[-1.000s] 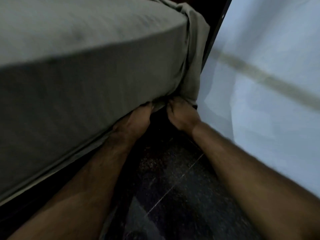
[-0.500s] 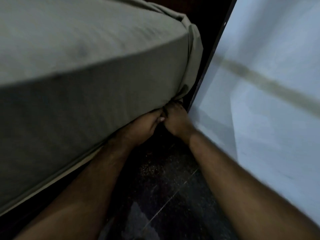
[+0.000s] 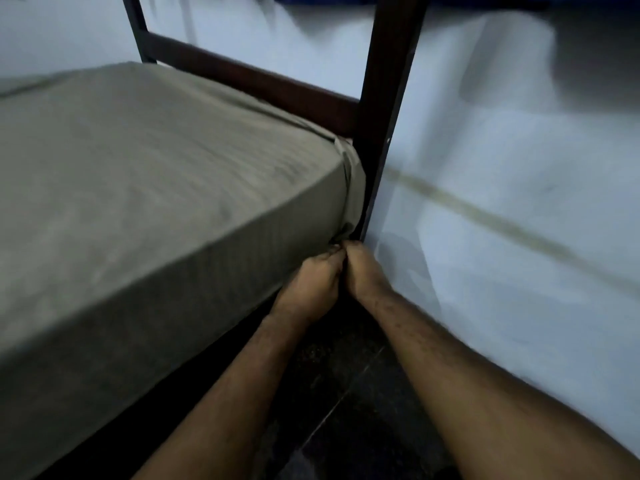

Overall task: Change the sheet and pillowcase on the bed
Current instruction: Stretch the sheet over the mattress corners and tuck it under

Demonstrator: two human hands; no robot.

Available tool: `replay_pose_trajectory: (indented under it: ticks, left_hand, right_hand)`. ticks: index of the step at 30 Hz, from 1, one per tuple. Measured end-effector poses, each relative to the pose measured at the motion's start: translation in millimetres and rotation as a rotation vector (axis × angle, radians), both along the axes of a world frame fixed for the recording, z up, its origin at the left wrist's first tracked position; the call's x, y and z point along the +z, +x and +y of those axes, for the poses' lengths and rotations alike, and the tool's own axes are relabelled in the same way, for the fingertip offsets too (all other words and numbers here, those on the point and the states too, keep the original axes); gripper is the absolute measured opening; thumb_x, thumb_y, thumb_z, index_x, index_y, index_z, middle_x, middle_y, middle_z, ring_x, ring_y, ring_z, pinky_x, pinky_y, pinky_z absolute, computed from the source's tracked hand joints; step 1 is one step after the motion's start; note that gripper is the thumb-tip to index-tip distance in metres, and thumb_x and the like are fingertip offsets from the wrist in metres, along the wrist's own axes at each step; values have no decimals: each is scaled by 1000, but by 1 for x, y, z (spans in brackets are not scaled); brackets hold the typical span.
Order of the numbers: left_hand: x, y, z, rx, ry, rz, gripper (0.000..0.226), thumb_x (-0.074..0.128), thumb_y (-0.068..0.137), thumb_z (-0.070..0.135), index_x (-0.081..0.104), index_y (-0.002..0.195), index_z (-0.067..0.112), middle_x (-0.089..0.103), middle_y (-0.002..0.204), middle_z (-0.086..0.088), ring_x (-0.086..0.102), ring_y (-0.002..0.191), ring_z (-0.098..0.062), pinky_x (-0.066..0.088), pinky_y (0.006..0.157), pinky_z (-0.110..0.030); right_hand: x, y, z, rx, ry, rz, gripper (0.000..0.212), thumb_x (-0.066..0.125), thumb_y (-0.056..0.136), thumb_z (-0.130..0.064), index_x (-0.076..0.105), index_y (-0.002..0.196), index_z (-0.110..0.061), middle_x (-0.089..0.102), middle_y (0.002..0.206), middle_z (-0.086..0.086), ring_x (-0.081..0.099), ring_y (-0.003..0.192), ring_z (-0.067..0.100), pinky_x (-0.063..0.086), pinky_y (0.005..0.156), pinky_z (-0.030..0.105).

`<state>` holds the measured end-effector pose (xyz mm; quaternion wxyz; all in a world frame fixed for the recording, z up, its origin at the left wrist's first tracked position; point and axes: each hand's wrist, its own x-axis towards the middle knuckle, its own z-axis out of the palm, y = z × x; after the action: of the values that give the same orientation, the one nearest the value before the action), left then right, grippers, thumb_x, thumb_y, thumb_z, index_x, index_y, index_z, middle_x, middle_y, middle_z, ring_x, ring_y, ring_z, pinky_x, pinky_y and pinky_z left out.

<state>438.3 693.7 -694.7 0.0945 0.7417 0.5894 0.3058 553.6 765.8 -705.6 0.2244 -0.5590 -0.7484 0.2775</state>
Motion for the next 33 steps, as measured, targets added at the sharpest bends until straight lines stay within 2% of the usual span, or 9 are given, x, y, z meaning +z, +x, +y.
replay_pose_trajectory:
  ticks: [3,6,9,11,15,20,23,30,33]
  left_hand:
    - [63,-8,8,20,86,58,39,49,94,14,63,130,14,58,142,-10,61,123,-31,53,97,-49]
    - [123,-20,25,17,171,219,35,46,96,26,65,125,19,56,141,-9,59,122,-32,47,104,-50]
    - [148,-36,52,99,1,469,45,45,101,35,51,142,19,43,154,-10,45,139,-28,29,119,-44]
    - [139,-47,67,103,-119,567,59,46,101,39,32,154,17,28,163,-8,30,149,-28,25,120,-44]
    - [125,-50,91,86,-164,661,87,52,96,46,3,162,18,2,169,-2,8,155,-24,12,125,-44]
    - [132,-42,117,103,-175,675,95,62,89,37,4,161,16,4,169,-5,4,156,-24,12,125,-45]
    - [132,-34,128,104,-203,675,98,64,86,23,0,161,16,1,169,-3,-3,156,-23,10,124,-52]
    - [139,-27,148,150,-212,626,87,65,87,33,18,159,16,19,166,-2,10,155,-21,11,123,-58]
    - [137,-23,161,174,-180,614,70,61,88,32,34,151,17,39,156,-6,30,148,-25,15,122,-57]
  right_hand:
    - [55,-6,0,-110,202,20,19,46,98,-31,58,99,-16,61,112,14,60,104,33,49,89,46]
    - [113,-11,6,-23,277,1,27,53,97,-15,58,122,-9,60,125,17,57,115,34,44,93,35]
    - [137,-15,15,73,119,9,58,54,98,-15,37,153,-17,51,146,13,50,131,32,38,103,27]
    - [127,-20,13,101,21,-10,69,54,96,-15,25,158,-24,44,153,11,45,137,32,36,107,27]
    - [85,-26,30,167,28,-34,82,59,92,-13,14,159,-8,24,163,15,29,148,32,29,120,38]
    - [73,-39,44,42,19,236,87,56,82,-27,16,159,-17,34,159,12,34,145,27,28,120,36]
    - [58,-46,43,15,54,359,95,61,81,-18,9,160,-16,33,159,10,35,144,25,26,120,35]
    - [48,-53,40,-55,49,232,99,67,86,-15,2,160,-17,38,156,11,41,139,33,38,113,46]
    - [38,-53,41,-85,74,232,98,71,84,-18,8,160,-20,38,156,9,42,138,33,38,113,48]
